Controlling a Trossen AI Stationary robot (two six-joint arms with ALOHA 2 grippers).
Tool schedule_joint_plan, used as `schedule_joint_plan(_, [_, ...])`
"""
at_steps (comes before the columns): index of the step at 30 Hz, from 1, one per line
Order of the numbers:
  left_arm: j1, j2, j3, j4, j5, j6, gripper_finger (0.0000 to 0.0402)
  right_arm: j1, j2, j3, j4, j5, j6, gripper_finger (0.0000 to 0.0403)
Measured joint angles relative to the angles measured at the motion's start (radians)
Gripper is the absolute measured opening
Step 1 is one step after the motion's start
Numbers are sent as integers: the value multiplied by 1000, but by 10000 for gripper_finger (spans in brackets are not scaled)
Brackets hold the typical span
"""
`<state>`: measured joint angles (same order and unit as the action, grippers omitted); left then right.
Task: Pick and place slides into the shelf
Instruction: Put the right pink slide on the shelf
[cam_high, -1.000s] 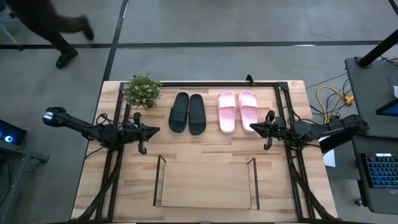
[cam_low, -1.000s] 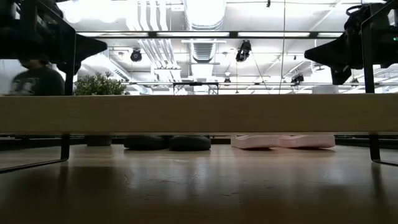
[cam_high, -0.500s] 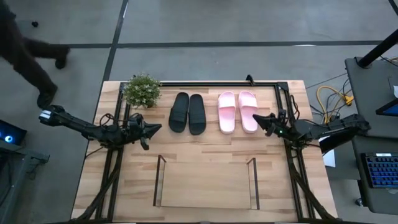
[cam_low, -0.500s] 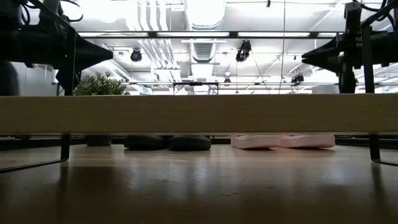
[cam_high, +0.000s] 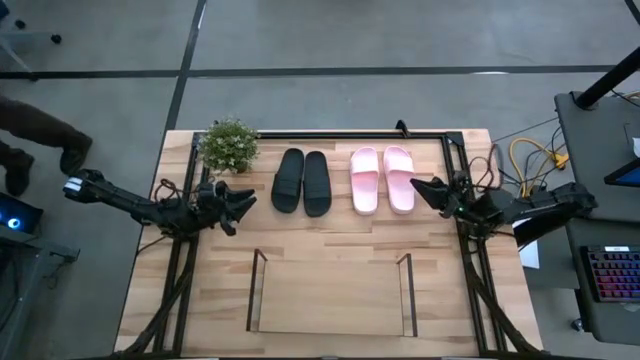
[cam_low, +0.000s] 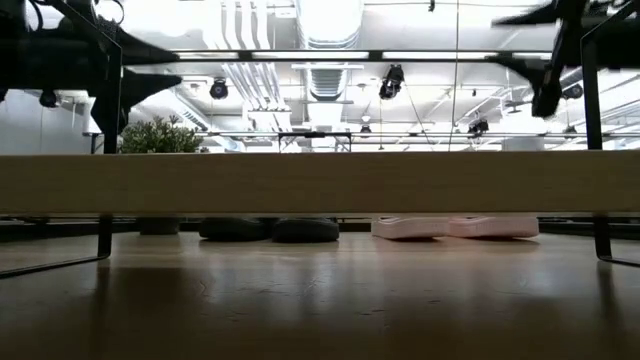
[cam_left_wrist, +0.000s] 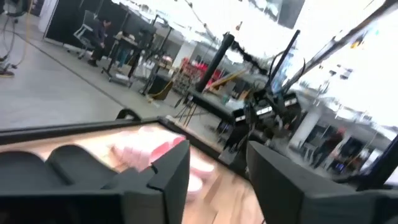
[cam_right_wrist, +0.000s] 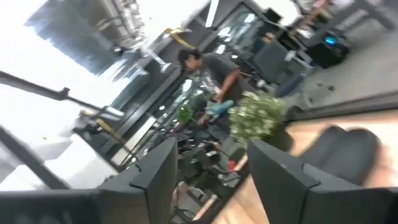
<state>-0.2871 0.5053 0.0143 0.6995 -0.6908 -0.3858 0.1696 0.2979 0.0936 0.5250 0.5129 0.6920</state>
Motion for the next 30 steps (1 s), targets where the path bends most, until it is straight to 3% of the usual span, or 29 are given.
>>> schedule_joint_plan(5, [0,2,0,43,0,0,159,0,34,124,-138,14,-68,193])
schedule_joint_plan(10, [0,-10,0,45,0,0,160,0,92,336,-702,71,76,184])
schedule_joint_plan(13, [0,-12,0,46,0,0,160,0,154,455,-934,75,140,183])
schedule_joint_plan(20, [0,-4,-2,46,0,0,160,0,309,666,-1170,133,127,182])
schedule_joint_plan(26, [0,-4,-2,46,0,-1,160,-30,434,766,-1448,141,266,183])
schedule_joint_plan(30, [0,-4,-2,46,0,0,160,-56,491,789,-1468,95,246,180])
